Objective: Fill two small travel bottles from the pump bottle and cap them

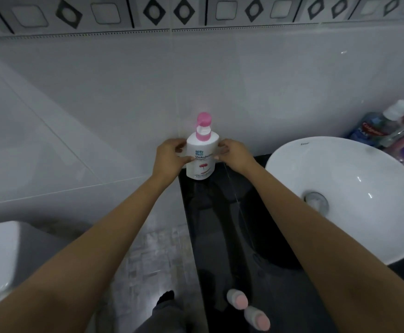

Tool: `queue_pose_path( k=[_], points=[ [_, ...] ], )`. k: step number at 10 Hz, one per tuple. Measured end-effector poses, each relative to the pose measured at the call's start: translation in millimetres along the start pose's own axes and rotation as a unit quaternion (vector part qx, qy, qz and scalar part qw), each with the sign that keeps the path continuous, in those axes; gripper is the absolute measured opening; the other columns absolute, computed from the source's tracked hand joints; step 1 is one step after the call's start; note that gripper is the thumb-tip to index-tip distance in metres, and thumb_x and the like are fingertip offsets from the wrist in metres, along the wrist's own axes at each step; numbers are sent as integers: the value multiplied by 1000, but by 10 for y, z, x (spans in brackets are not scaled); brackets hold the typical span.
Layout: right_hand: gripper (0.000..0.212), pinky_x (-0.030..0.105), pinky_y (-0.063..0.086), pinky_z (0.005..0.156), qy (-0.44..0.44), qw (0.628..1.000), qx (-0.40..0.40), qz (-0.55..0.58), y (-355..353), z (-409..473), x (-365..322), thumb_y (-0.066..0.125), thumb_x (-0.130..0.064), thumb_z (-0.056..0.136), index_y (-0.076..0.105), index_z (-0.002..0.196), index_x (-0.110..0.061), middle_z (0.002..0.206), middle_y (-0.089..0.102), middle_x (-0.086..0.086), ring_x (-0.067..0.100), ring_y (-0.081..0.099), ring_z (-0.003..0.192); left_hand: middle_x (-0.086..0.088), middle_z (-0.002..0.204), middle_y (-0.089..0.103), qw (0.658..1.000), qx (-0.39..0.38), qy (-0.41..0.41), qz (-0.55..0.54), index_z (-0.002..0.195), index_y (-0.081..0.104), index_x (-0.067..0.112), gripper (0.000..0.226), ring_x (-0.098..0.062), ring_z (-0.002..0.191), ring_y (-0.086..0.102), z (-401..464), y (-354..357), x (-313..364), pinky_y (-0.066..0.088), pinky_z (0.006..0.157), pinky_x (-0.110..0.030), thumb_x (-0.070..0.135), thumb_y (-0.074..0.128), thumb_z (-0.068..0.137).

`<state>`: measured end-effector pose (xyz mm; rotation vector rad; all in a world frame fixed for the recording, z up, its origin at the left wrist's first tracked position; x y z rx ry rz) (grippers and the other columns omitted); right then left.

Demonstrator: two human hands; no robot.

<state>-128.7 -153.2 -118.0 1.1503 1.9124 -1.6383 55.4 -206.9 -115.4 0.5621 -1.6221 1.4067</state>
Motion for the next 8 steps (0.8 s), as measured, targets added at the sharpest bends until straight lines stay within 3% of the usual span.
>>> queue_pose_path(
  k=[1, 2, 3, 4, 5, 6, 7, 8],
  points=[
    [52, 39, 46, 98, 36, 999, 2, 6, -29, -198, 71, 67, -16, 86, 48, 133, -3, 127, 57, 19, 31, 55, 115, -15, 111, 63, 998, 31, -35, 33, 116, 63, 6, 50, -21, 89, 60, -91, -104, -92, 47, 78, -25, 13, 82, 70],
    [46, 38, 51, 92, 47, 997, 6, 64, -33, -525, 110, 68, -18, 85, 54, 127, -5, 113, 65, 15, 27, 61, 107, -12, 105, 61, 992, 59, -40, 99, 107, 65, 12, 33, -16, 83, 55, -326, -197, -110, 43, 71, -25, 20, 76, 77],
    [34, 25, 55, 73, 43, 991, 21, 128, -47, -1003, 140, 66, -20, 86, 60, 118, -12, 88, 68, -1, 19, 67, 90, -8, 95, 63, 997, -50, -14, 48, 99, 68, 14, 24, -17, 79, 59, -633, -66, 27, 43, 67, -18, 18, 77, 77],
    [19, 24, 57, 70, 46, 979, 53, 190, -75, -1554, 263, 64, -22, 86, 64, 105, -23, 83, 70, -4, 15, 70, 84, -3, 93, 70, 972, -227, 18, -51, 96, 70, 22, 25, -14, 82, 65, -1081, 192, 278, 49, 70, -10, 17, 80, 73],
    [13, 26, 57, 69, 65, 971, 98, 206, -93, -2158, 468, 66, -21, 86, 67, 99, -22, 86, 73, 2, 15, 72, 81, 3, 100, 71, 931, -351, 52, -86, 100, 71, 28, 34, -6, 93, 66, -1587, 447, 445, 52, 83, -14, 21, 83, 68],
    [15, 27, 56, 69, 94, 964, 123, 218, -34, -2734, 704, 61, -11, 90, 67, 101, -17, 93, 73, 8, 17, 71, 81, 8, 104, 70, 895, -431, 72, -90, 106, 71, 28, 44, -2, 99, 64, -1984, 674, 444, 49, 85, -11, 23, 85, 64],
    [26, 33, 55, 79, 140, 965, 115, 190, 161, -3236, 925, 53, 4, 90, 66, 107, -10, 98, 71, 10, 25, 70, 88, 12, 104, 68, 872, -477, 79, -76, 105, 70, 32, 49, -3, 99, 63, -2302, 864, 322, 49, 86, -14, 18, 88, 61],
    [38, 24, 51, 85, 165, 975, 84, 119, 412, -3531, 1027, 55, 12, 84, 63, 116, -7, 108, 69, 11, 25, 67, 99, 11, 105, 66, 863, -494, 86, -56, 106, 69, 30, 54, -7, 101, 63, -2496, 1021, 217, 50, 91, -20, 12, 89, 59]
  ],
)
Point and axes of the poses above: each hand's wrist, its own z-axis towards the middle knuckle, its own y-axis out of the palm, x = y × z, the point moved 6 cm from there along z, towards the middle knuckle
